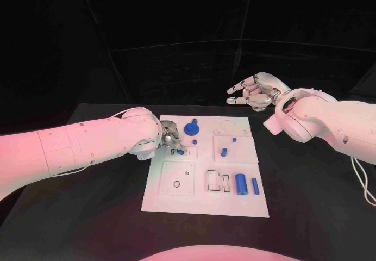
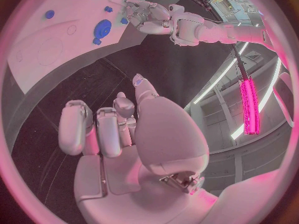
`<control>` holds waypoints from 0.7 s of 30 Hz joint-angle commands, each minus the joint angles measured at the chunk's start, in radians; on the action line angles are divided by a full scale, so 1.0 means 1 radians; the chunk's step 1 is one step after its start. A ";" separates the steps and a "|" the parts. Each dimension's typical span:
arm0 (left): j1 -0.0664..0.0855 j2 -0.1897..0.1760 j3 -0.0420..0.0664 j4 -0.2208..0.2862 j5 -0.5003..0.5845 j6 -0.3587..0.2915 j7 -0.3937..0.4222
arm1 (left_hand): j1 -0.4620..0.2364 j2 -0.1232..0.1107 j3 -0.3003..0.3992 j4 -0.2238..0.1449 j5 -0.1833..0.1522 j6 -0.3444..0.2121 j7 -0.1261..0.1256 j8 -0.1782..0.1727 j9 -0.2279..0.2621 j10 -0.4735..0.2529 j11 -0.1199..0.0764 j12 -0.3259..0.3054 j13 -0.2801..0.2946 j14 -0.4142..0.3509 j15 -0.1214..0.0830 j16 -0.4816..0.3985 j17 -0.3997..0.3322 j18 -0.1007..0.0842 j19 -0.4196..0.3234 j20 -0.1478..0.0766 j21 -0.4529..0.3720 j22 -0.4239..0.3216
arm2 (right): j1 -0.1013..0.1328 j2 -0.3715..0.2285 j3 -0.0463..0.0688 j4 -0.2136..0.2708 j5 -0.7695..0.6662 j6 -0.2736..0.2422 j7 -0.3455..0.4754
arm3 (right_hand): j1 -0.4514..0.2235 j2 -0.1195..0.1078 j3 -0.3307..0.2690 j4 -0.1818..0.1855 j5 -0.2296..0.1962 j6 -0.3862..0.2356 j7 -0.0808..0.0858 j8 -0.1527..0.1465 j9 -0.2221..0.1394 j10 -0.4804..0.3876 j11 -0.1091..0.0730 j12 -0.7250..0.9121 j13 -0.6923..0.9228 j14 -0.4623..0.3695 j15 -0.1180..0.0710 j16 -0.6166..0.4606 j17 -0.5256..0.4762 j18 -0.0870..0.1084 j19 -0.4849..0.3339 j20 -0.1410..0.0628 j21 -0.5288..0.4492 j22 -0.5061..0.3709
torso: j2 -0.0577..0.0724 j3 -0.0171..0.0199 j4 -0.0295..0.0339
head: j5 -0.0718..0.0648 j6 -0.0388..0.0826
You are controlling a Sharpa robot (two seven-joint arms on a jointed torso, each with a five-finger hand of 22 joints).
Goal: Assemble the parts on the task board
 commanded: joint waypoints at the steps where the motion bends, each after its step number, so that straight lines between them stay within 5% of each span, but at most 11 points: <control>1: -0.001 0.005 -0.001 -0.002 -0.007 0.035 -0.012 | -0.005 -0.011 0.127 -0.132 0.001 0.007 -0.006 0.006 0.001 0.004 -0.006 -0.004 -0.002 0.106 -0.002 0.003 0.263 -0.010 0.010 0.002 -0.003 0.001 | 0.002 0.001 0.001 0.002 -0.002 0.001 0.011 | 0.012 -0.002 -0.001 -0.005 -0.003 -0.007 -0.002 0.004 0.000 0.001 -0.004 -0.001 -0.001 0.057 -0.007 0.000 0.069 0.009 0.009 0.000 0.001 -0.001 | 0.000 0.0005 -0.0004 | 0.000 -0.001; 11: 0.000 0.021 -0.001 -0.019 -0.007 0.054 -0.032 | -0.071 -0.033 0.031 -0.092 -0.001 0.045 -0.021 0.025 0.007 0.025 -0.017 0.016 0.016 0.106 -0.010 0.003 0.263 -0.011 0.011 -0.004 -0.004 0.004 | 0.002 0.002 0.001 0.001 0.006 -0.003 0.022 | 0.014 0.001 -0.001 -0.006 -0.002 -0.007 -0.002 0.005 0.000 0.000 -0.004 -0.003 -0.003 0.057 -0.007 0.000 0.070 0.009 0.009 0.000 0.000 -0.003 | 0.000 -0.0002 -0.0006 | -0.001 -0.002; 21: 0.001 0.031 -0.001 -0.034 -0.007 0.068 -0.046 | -0.099 -0.029 -0.031 -0.069 0.000 0.055 -0.025 0.030 0.009 0.032 -0.021 0.028 0.028 0.106 -0.014 0.003 0.263 -0.011 0.012 -0.009 -0.003 0.007 | 0.002 0.002 0.001 0.001 0.008 -0.004 0.024 | 0.012 0.000 -0.002 -0.006 -0.001 -0.008 -0.002 0.005 0.000 -0.001 -0.003 -0.004 -0.005 0.057 -0.007 0.000 0.070 0.009 0.008 0.000 0.000 -0.004 | 0.001 -0.0003 -0.0002 | -0.003 -0.003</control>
